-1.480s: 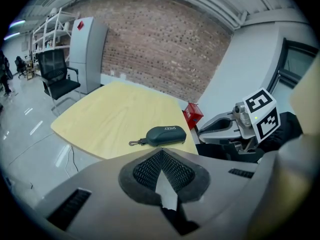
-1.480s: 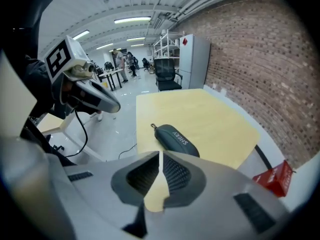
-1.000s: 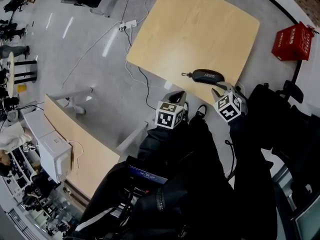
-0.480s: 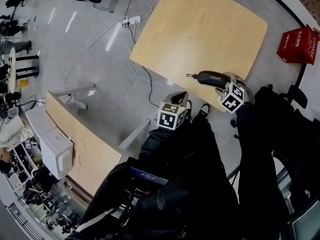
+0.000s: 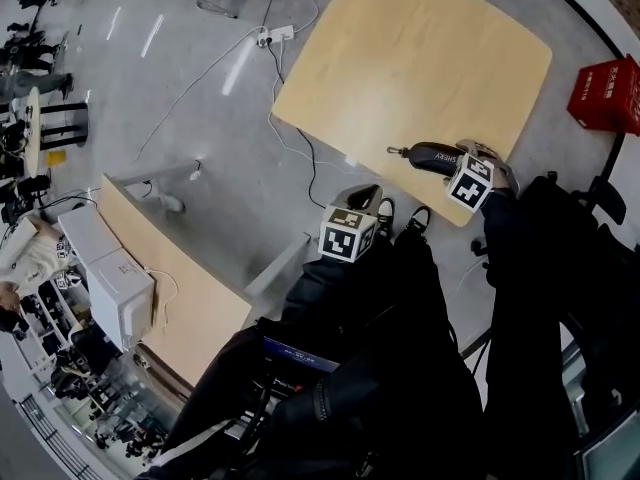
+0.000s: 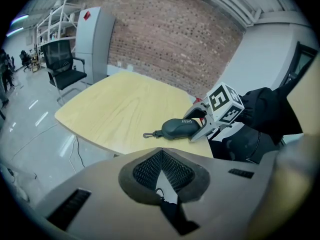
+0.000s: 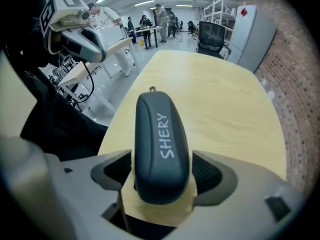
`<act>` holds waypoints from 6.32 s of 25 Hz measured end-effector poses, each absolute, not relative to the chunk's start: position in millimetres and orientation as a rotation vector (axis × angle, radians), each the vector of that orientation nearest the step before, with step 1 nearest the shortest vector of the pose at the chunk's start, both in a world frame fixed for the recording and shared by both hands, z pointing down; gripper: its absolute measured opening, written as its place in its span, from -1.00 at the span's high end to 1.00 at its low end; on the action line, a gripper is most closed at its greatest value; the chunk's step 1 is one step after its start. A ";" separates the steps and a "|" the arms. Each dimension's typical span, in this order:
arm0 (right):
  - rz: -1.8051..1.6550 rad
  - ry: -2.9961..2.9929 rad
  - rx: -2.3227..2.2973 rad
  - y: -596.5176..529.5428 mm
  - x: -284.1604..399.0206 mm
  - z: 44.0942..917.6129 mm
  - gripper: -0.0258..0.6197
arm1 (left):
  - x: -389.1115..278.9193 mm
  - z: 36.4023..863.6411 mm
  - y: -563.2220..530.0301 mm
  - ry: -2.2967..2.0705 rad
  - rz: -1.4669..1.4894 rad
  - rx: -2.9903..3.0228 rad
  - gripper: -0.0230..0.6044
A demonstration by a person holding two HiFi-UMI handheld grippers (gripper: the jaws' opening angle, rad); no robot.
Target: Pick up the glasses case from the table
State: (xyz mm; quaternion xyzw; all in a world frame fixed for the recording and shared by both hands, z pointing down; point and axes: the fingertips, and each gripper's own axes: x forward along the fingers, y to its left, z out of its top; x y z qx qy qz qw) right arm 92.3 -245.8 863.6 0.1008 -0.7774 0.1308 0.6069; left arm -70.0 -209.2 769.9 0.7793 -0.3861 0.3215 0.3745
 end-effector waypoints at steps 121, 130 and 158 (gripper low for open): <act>-0.156 -2.491 1.939 -195.4 158.0 328.1 -0.17 | 34.2 335.0 -260.4 -1.138 -0.103 2.896 0.93; -0.157 -2.485 1.936 -196.7 158.5 329.7 -0.16 | 36.0 334.6 -261.0 -1.133 -0.096 2.896 0.93; -0.123 -2.503 1.903 -202.5 161.0 342.3 -0.14 | 39.1 347.3 -261.5 -1.141 -0.042 2.868 0.93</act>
